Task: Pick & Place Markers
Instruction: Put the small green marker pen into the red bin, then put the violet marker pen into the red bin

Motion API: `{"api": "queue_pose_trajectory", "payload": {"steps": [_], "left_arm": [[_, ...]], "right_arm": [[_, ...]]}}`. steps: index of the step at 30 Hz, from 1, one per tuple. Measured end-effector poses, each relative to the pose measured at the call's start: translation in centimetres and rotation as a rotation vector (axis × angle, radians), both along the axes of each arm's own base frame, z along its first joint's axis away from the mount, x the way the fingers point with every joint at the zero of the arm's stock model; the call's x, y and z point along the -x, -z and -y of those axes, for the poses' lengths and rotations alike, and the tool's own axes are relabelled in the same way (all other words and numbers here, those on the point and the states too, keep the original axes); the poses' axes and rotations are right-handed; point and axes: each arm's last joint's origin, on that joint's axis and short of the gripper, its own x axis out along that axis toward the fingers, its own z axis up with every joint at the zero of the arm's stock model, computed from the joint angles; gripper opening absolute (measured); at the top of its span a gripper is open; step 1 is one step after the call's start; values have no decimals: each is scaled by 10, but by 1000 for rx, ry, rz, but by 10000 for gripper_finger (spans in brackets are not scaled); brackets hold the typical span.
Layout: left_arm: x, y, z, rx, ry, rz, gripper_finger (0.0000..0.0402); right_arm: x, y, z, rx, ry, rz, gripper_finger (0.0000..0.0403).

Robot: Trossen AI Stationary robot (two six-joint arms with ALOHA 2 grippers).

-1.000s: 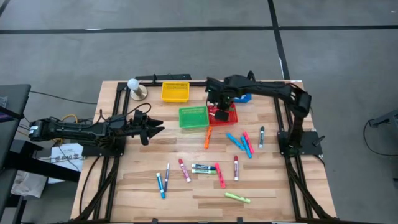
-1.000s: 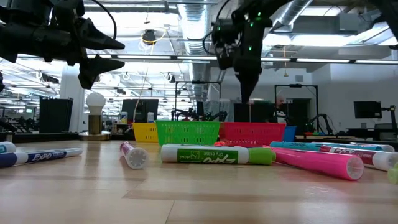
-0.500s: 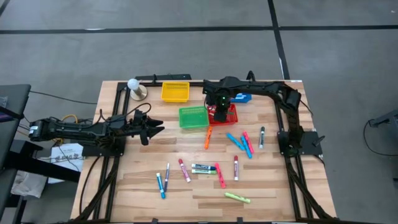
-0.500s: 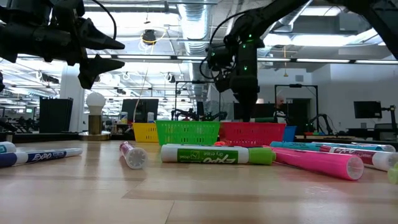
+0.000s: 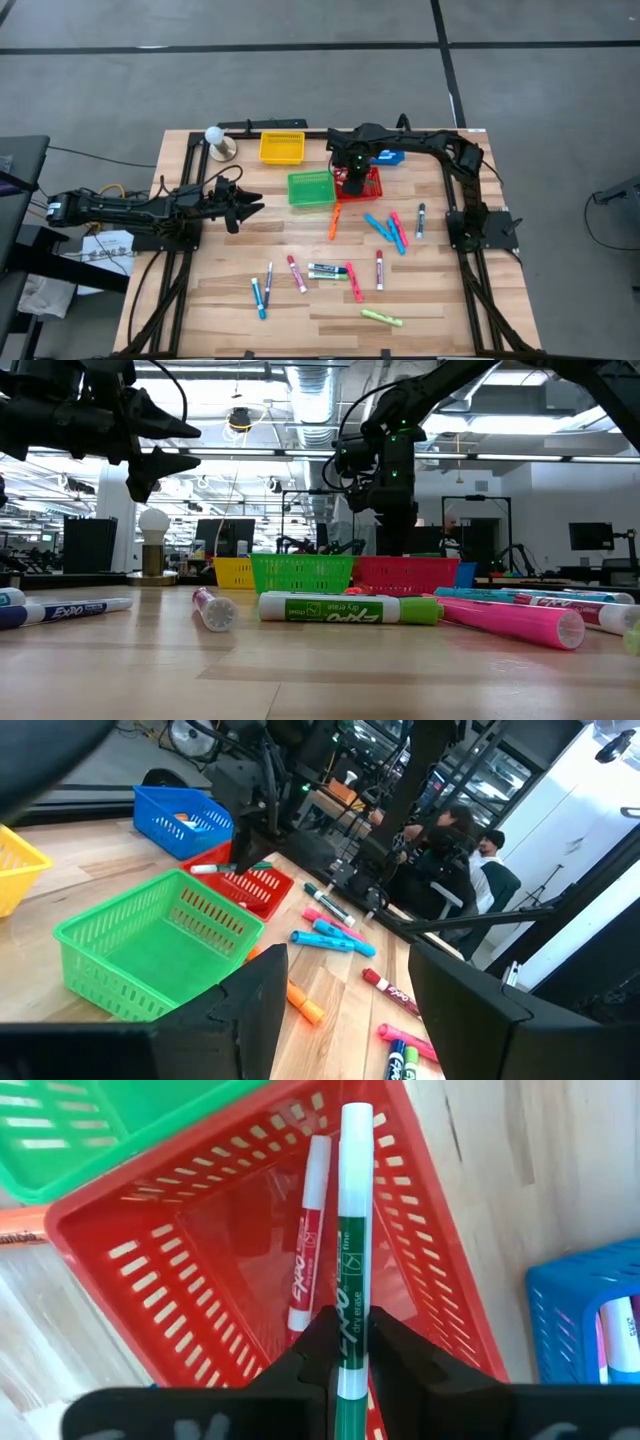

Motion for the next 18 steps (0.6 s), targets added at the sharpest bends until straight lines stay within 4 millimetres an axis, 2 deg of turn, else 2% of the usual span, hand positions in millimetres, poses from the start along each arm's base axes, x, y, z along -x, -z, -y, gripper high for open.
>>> {"api": "queue_pose_trajectory", "payload": {"steps": [8, 18], "left_arm": [[0, 0, 0, 0, 0, 1, 209], [0, 0, 0, 0, 0, 4, 209]], "right_arm": [[0, 0, 1, -3, 30, 4, 39], [-1, 0, -1, -70, 26, 34, 67]]}}
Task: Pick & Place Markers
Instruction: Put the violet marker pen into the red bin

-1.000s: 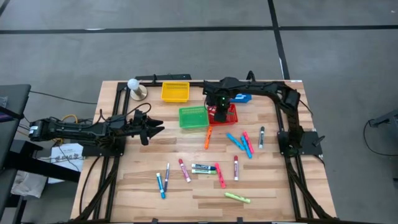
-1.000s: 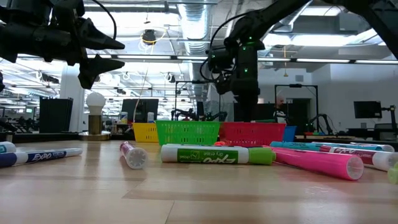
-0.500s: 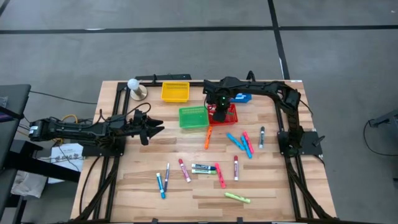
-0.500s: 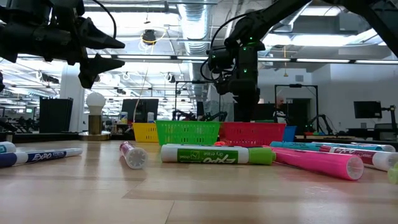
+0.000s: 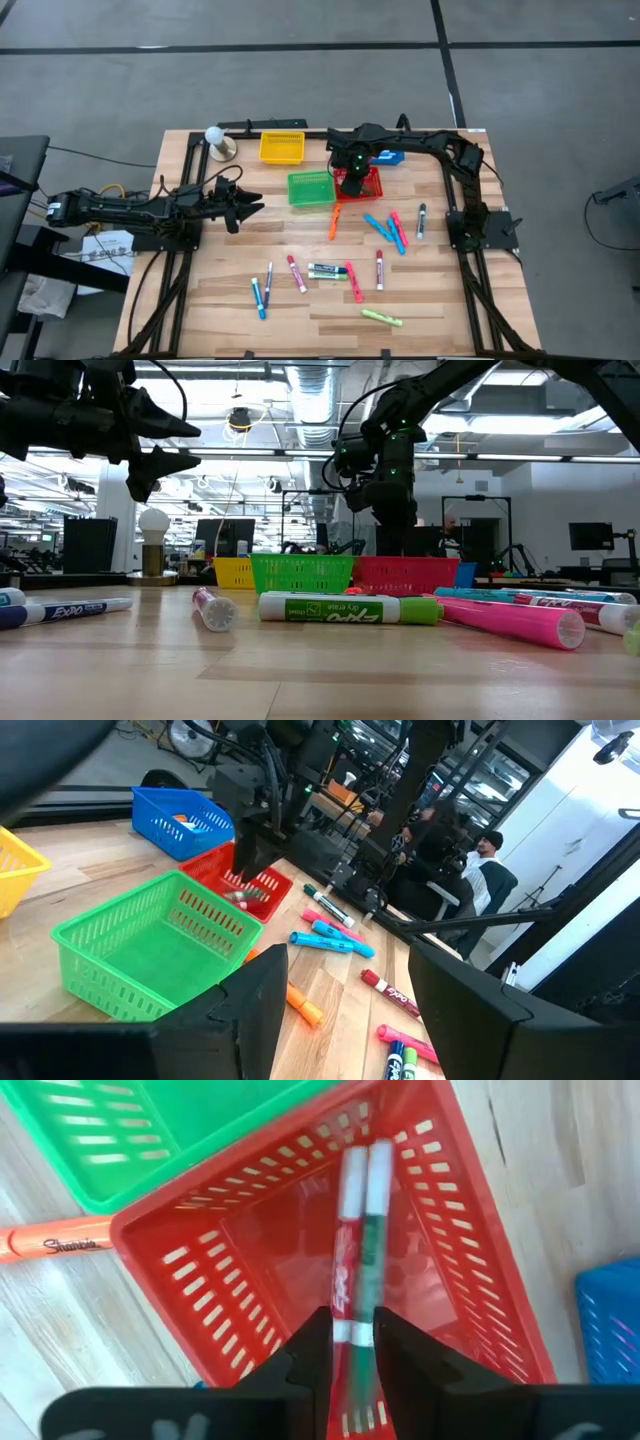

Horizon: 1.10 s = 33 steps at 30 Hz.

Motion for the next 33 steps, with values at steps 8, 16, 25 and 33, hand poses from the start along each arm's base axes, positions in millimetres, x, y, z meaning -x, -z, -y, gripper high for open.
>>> {"api": "queue_pose_trajectory", "payload": {"steps": [8, 16, 25, 33], "left_arm": [[0, -4, 0, 25, 0, 47, 209], [1, -22, 6, 71, 224, 235, 209], [2, -47, 24, 137, 451, 354, 209], [-20, -86, 45, 108, 515, 250, 209]], "right_arm": [[0, -3, -1, 3, -3, 8, 70], [10, -64, -25, 75, -65, 206, 63], [37, -140, -50, 65, -174, 546, 63], [85, -155, -57, 132, -110, 686, 63]]}}
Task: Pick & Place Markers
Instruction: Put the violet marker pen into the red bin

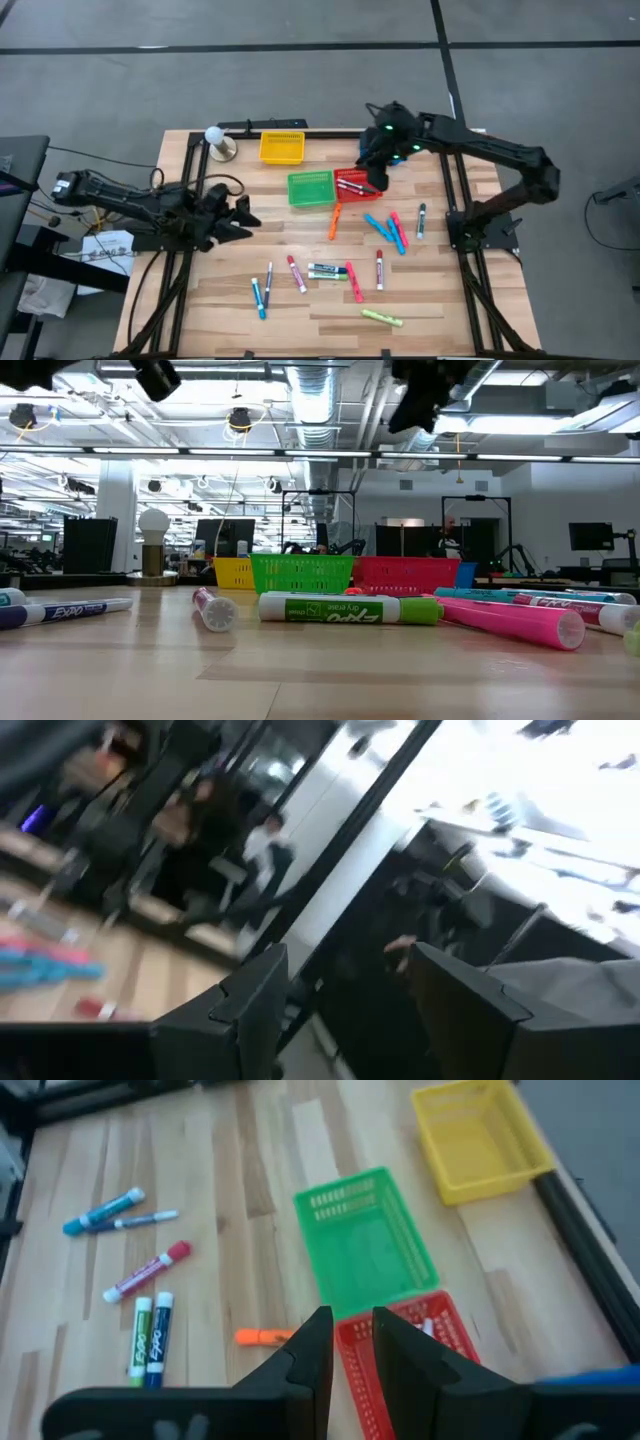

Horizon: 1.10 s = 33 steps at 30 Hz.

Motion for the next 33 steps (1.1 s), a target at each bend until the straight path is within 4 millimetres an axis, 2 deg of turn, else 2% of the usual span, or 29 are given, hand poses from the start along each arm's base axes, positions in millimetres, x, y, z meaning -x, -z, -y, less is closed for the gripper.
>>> {"api": "queue_pose_trajectory", "payload": {"steps": [6, 9, 12, 17, 22, 26, 33], "left_arm": [[-31, -22, 10, 23, -3, -253, 209], [-44, -26, 13, 80, -2, -422, 209], [-54, -23, 19, 164, 15, -595, 209], [-64, -10, 34, 309, 29, -754, 209], [-71, 5, 46, 398, -90, -825, 209], [-77, 15, 52, 355, -173, -830, 209], [-87, 24, 48, 354, -288, -802, 209]], "right_arm": [[43, 15, -13, -22, 80, 116, 63], [60, 23, -21, -37, 105, 179, 63], [75, 32, -31, -49, 115, 249, 63], [96, 45, -43, -53, 114, 375, 63], [115, 58, -52, -66, 120, 492, 63], [129, 66, -59, -87, 119, 578, 63], [143, 72, -68, -115, 103, 625, 63]]}}
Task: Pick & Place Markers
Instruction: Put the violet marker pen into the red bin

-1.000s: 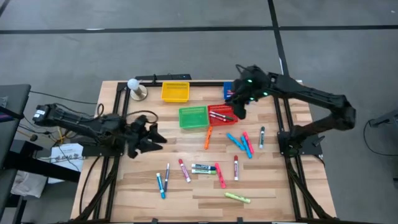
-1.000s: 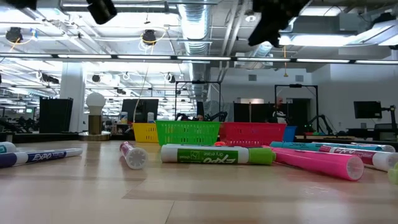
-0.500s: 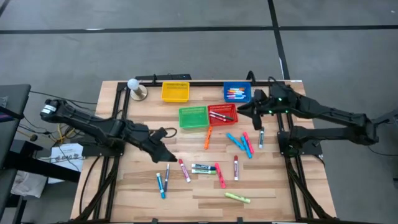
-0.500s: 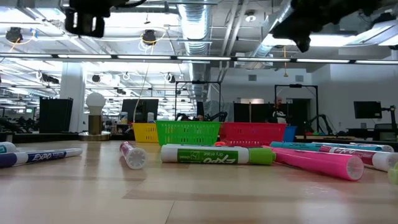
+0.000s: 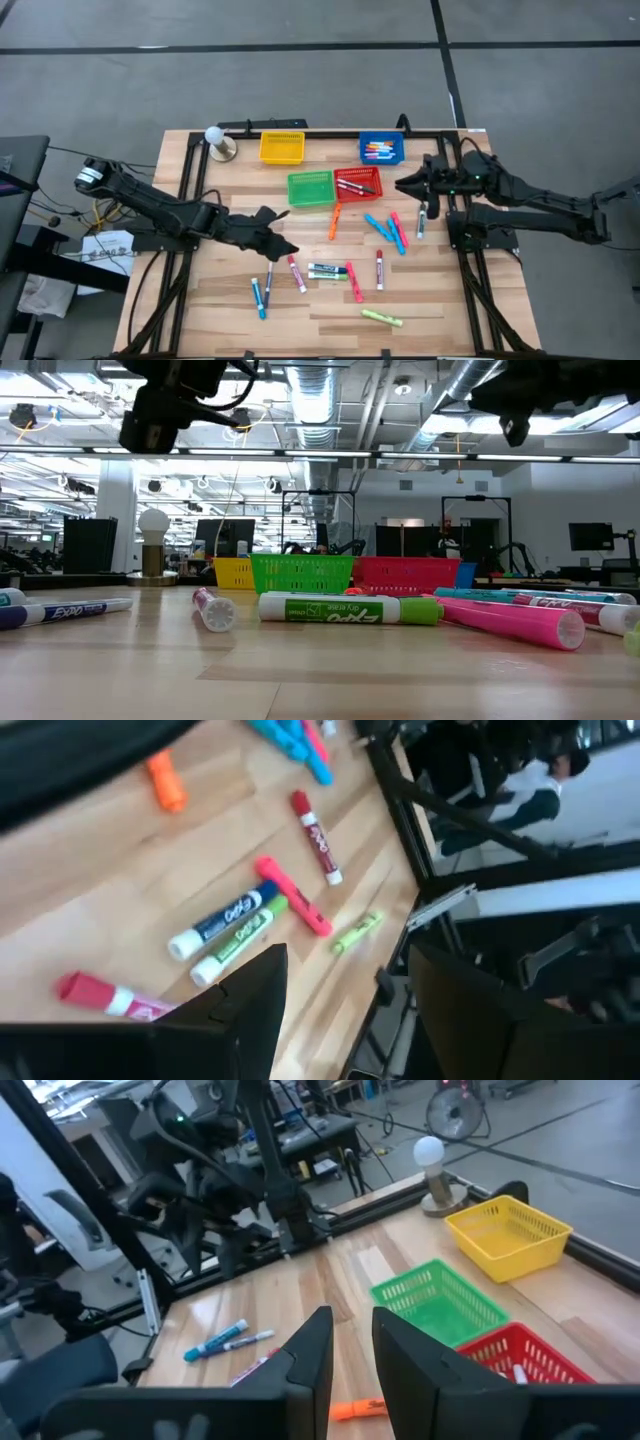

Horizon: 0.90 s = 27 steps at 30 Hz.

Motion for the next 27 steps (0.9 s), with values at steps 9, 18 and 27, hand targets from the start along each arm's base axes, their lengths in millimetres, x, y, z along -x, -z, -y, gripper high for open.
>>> {"api": "queue_pose_trajectory", "payload": {"steps": [9, 18, 27], "left_arm": [[6, 36, 16, 151, -97, -299, 209], [-8, 40, 52, 175, -23, -605, 209], [-16, 48, 57, 112, -90, -726, 209]], "right_arm": [[0, 0, -2, -2, -16, -4, 63], [0, 1, -2, -28, -12, -5, 63], [0, 1, -2, -27, -12, -5, 63]]}}
